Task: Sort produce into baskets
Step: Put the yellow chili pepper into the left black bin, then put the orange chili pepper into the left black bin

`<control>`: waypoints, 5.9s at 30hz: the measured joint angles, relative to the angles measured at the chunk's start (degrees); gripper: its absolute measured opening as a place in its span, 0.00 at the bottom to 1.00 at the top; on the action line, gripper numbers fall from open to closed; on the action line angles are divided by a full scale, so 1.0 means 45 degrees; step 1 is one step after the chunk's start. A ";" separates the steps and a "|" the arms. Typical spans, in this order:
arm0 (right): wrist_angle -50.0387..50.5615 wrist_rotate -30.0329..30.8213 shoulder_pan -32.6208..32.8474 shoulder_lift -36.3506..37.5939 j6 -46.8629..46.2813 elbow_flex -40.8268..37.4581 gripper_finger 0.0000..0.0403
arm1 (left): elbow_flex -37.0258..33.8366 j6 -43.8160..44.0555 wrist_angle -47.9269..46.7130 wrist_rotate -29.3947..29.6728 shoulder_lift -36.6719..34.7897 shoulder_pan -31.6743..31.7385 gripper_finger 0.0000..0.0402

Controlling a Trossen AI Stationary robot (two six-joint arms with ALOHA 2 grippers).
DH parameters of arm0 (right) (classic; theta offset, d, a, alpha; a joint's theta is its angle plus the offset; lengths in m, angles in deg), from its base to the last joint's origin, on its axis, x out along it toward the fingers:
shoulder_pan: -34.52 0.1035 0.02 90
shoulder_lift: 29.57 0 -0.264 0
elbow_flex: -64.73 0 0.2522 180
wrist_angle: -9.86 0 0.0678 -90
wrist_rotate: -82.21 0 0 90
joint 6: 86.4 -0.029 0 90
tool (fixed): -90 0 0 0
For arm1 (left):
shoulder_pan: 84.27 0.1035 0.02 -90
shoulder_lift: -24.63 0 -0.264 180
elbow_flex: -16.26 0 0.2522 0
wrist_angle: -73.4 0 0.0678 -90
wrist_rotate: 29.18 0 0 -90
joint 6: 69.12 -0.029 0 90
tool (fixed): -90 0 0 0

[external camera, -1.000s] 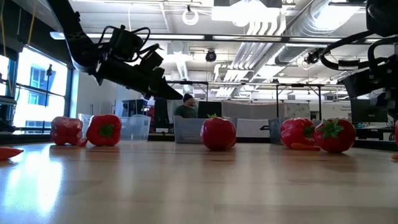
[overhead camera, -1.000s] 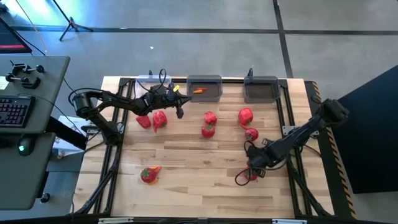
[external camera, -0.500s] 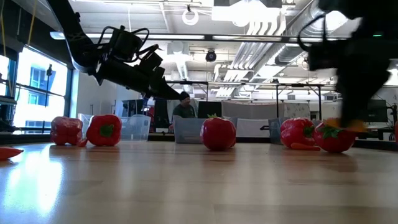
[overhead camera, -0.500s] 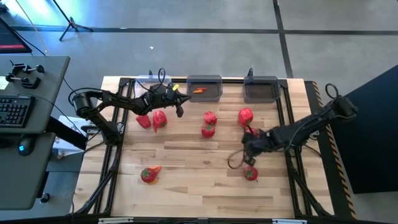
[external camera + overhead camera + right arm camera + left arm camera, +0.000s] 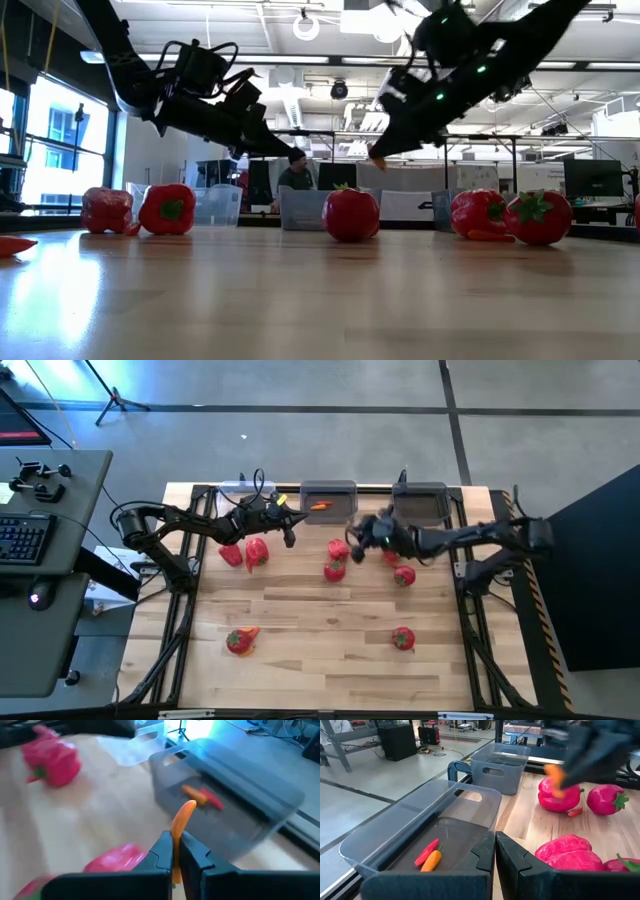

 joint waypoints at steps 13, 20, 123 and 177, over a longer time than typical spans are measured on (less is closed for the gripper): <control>0.3634 -0.2561 -0.3495 -0.4606 0.2831 0.6192 0.01 | 0.0000 -0.0084 0.0034 0.0001 0.0000 -0.0005 0.00; 0.6219 -0.3913 -0.4424 -0.6697 0.3686 0.9028 0.01 | 0.0000 -0.0097 0.0026 0.0005 0.0000 -0.0005 0.00; -0.3674 -0.2619 0.0133 -0.0939 0.4144 -0.0720 0.00 | 0.3097 0.9191 -1.8907 -0.2782 -0.0582 -0.9524 0.42; -0.3023 -0.2770 0.0142 -0.0939 0.4338 -0.0715 0.00 | 0.5877 0.9497 -2.0759 -0.2338 0.2569 -1.0890 0.38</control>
